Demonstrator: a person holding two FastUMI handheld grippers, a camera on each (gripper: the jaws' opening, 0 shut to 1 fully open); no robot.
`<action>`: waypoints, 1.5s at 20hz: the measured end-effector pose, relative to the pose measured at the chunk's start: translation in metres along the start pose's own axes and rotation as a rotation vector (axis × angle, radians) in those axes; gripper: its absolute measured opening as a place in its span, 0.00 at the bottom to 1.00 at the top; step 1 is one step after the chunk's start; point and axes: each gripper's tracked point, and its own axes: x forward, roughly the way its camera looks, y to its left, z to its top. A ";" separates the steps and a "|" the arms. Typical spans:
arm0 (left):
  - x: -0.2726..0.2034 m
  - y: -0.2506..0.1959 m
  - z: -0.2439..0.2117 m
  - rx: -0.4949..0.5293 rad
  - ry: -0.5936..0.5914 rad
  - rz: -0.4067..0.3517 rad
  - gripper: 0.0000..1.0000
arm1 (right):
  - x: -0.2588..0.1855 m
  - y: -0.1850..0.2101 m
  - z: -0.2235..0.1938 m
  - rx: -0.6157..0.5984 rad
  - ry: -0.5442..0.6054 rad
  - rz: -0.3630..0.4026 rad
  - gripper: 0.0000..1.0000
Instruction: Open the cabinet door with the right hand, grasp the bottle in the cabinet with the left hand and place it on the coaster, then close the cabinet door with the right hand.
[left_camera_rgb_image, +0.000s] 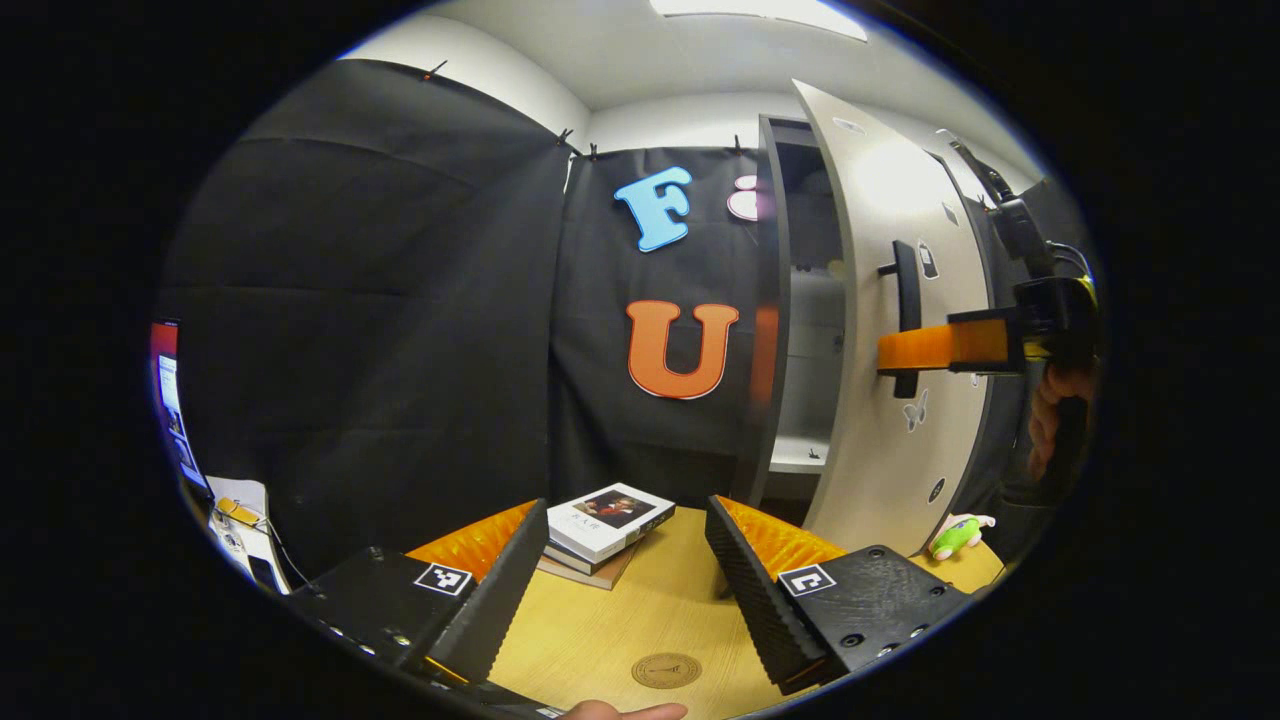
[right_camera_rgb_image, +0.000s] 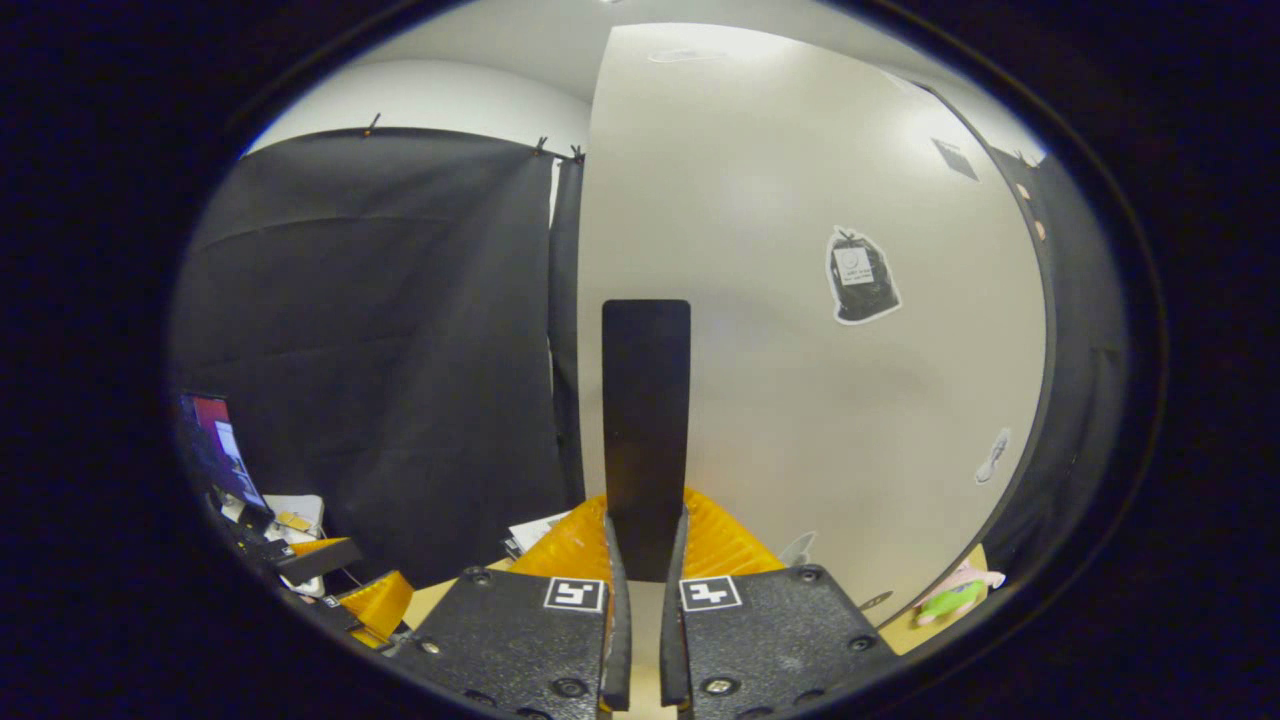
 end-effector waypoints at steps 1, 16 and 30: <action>0.000 -0.003 -0.001 0.002 0.001 -0.007 0.95 | 0.000 0.000 0.001 -0.007 0.001 0.011 0.14; 0.032 -0.105 0.015 0.135 -0.001 -0.104 0.95 | -0.005 -0.008 -0.002 -0.048 0.049 0.291 0.14; 0.063 -0.218 0.002 0.160 0.045 -0.175 0.94 | -0.028 -0.030 -0.008 0.008 0.093 0.317 0.14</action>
